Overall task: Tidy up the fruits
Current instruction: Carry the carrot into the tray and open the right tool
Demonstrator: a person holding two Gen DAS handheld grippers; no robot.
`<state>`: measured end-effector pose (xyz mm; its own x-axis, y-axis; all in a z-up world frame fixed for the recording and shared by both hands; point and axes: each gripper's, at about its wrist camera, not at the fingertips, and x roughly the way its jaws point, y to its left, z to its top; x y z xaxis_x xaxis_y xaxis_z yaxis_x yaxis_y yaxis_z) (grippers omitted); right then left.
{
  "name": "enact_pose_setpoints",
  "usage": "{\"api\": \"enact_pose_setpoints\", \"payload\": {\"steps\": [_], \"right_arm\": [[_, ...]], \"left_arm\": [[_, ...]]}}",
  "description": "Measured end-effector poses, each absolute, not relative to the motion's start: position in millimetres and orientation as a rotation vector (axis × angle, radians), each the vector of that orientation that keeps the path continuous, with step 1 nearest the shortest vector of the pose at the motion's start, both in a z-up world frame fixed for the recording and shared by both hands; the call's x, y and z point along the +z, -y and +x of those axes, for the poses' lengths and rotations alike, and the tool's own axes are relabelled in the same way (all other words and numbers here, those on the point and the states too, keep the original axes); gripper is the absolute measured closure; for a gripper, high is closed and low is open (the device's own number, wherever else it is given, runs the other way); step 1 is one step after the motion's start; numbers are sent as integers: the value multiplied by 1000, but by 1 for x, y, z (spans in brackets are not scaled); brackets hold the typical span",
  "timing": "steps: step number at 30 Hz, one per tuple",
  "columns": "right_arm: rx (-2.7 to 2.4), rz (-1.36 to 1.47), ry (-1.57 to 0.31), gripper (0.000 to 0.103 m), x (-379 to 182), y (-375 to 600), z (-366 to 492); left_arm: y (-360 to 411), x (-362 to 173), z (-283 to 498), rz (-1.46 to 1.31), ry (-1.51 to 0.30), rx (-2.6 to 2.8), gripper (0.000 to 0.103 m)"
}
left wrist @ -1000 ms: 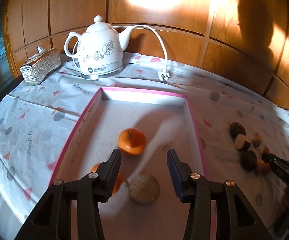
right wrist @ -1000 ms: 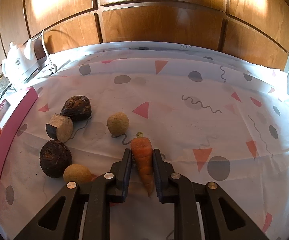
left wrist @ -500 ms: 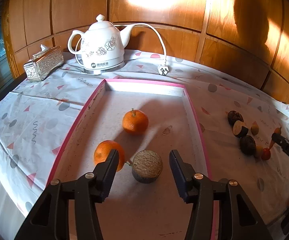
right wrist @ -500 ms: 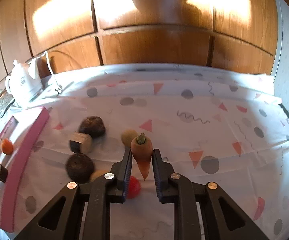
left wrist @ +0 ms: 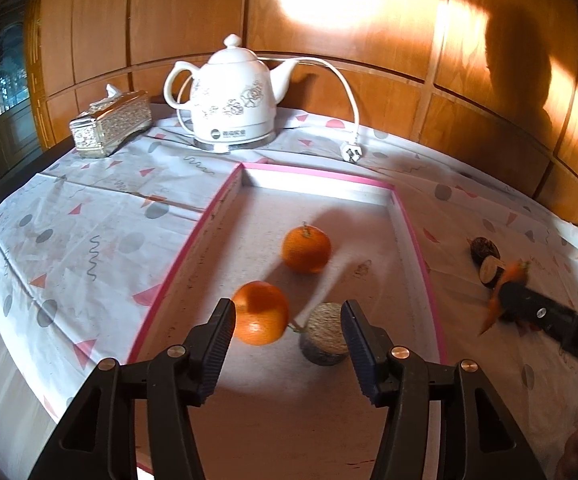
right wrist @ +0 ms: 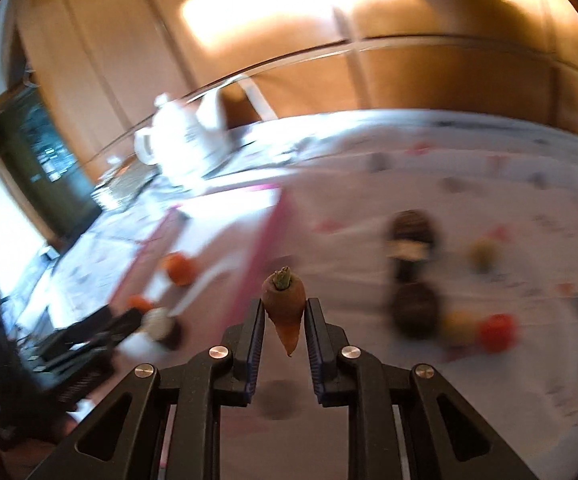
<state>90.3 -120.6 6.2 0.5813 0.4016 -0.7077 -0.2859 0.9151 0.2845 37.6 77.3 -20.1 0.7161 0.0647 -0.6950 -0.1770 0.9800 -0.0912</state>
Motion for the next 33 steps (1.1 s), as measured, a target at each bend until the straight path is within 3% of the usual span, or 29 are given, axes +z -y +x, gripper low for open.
{"api": "enact_pose_setpoints", "payload": {"steps": [10, 13, 33], "right_arm": [[526, 142, -940, 82, -6, 57, 103], [522, 147, -949, 71, -9, 50, 106], [372, 109, -846, 66, 4, 95, 82]], "left_arm": [[-88, -24, 33, -181, -766, 161, 47], [-88, -25, 33, -184, -770, 158, 47], [-69, -19, 31, -163, -764, 102, 47]]}}
